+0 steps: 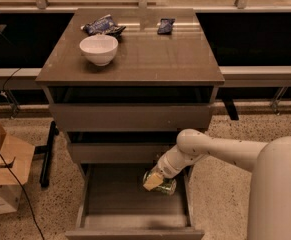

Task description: Place green can into bottom drawer

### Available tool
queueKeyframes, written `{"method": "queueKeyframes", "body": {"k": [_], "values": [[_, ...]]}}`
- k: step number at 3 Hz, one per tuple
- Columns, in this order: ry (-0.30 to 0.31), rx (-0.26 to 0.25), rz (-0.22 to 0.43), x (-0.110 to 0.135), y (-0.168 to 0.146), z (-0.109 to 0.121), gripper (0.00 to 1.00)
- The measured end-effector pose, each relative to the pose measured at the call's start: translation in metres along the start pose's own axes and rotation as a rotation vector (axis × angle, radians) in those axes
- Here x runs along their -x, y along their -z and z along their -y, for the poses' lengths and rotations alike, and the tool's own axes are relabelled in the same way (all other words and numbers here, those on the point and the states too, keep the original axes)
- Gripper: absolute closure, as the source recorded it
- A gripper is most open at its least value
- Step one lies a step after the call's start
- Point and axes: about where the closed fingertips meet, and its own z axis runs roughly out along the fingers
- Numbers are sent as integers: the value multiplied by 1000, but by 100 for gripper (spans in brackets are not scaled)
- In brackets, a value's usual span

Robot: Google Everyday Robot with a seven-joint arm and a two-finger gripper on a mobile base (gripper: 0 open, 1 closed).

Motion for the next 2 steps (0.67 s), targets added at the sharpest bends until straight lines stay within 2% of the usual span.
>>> {"method": "queueKeyframes", "body": {"k": [2], "values": [[-73, 44, -19, -15, -66, 18, 100]]}}
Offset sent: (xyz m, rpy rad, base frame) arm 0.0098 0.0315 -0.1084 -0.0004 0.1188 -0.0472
